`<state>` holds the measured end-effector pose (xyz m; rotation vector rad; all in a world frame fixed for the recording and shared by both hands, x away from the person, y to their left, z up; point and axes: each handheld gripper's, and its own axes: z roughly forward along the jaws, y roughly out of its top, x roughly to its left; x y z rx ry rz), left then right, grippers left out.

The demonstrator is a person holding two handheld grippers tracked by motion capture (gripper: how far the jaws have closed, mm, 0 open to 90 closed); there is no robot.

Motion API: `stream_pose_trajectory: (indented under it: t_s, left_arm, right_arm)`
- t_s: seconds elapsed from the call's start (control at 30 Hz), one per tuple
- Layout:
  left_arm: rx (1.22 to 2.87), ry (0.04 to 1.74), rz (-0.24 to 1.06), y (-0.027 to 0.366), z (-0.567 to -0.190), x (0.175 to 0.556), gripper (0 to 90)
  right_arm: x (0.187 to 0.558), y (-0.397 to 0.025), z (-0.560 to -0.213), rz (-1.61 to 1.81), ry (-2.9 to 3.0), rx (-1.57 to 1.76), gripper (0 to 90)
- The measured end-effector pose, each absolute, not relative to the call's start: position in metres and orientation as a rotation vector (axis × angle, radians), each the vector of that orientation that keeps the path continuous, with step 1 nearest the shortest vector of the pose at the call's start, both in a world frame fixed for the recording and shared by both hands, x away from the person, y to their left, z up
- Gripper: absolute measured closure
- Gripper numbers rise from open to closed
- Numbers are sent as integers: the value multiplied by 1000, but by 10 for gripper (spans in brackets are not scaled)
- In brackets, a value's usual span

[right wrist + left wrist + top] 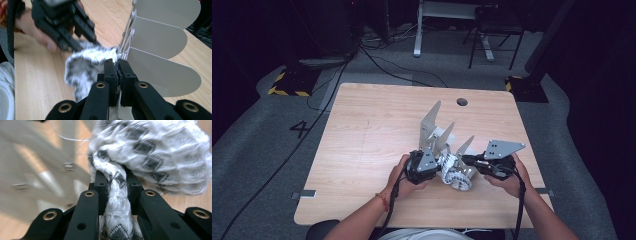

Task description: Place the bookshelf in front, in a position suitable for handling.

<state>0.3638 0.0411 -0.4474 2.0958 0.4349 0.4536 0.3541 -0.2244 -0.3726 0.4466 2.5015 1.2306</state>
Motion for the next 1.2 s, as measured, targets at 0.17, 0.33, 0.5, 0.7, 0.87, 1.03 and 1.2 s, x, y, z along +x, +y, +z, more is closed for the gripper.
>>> stream_pose_trajectory:
  t_s: [0.17, 0.33, 0.5, 0.7, 0.87, 1.03, 1.2]
  left_arm:
    - [2056, 502, 499, 64, -435, 369, 769]
    - [2048, 530, 510, 77, -431, 368, 769]
    - [2074, 535, 514, 87, -434, 362, 769]
    - [2126, 555, 517, 106, -440, 355, 769]
    - [2168, 594, 493, 128, -451, 349, 769]
    - [2173, 625, 448, 145, -461, 342, 769]
    - [2199, 625, 404, 145, -467, 342, 764]
  right_arm:
    - [356, -229, -371, 1212, 2506, 456, 873]
    - [358, -237, -369, 1184, 2507, 470, 877]
    - [362, -248, -368, 1164, 2506, 502, 886]
    - [365, -258, -367, 1143, 2497, 529, 882]
    - [370, -267, -366, 1126, 2489, 563, 876]
    - [373, -276, -365, 1115, 2492, 585, 868]
    - [367, -277, -357, 1156, 2455, 548, 827]
